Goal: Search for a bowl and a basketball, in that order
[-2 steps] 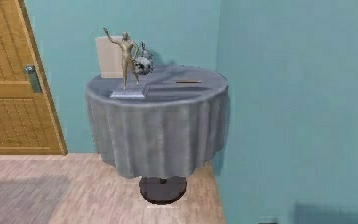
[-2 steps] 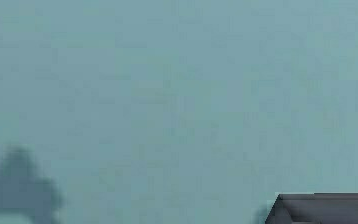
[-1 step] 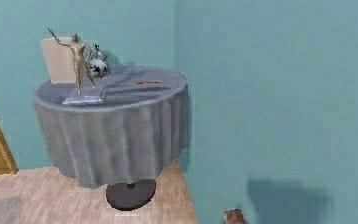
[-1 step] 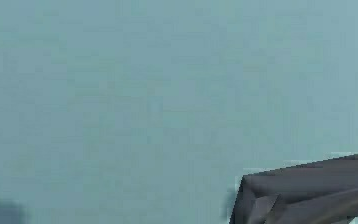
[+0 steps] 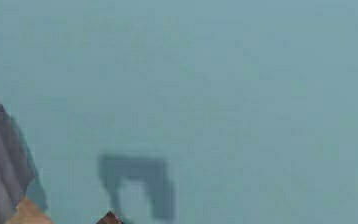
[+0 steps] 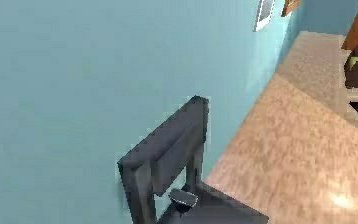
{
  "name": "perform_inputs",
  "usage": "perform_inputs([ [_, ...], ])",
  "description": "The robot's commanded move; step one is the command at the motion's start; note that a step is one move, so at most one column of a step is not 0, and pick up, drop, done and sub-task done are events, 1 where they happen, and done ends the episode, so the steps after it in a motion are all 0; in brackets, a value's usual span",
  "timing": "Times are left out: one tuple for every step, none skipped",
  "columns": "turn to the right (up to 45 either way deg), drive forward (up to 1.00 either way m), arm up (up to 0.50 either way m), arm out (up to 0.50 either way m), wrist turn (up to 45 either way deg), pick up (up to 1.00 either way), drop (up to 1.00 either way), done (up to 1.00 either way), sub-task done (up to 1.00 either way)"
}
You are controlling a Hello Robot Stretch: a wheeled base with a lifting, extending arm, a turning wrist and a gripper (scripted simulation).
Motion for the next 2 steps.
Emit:
perform_inputs([
  [45.0, 0.00, 0.00, 0.00, 0.0, 0.00, 0.00, 0.00, 0.00],
  [45.0, 0.00, 0.00, 0.00, 0.0, 0.00, 0.00, 0.00, 0.00],
])
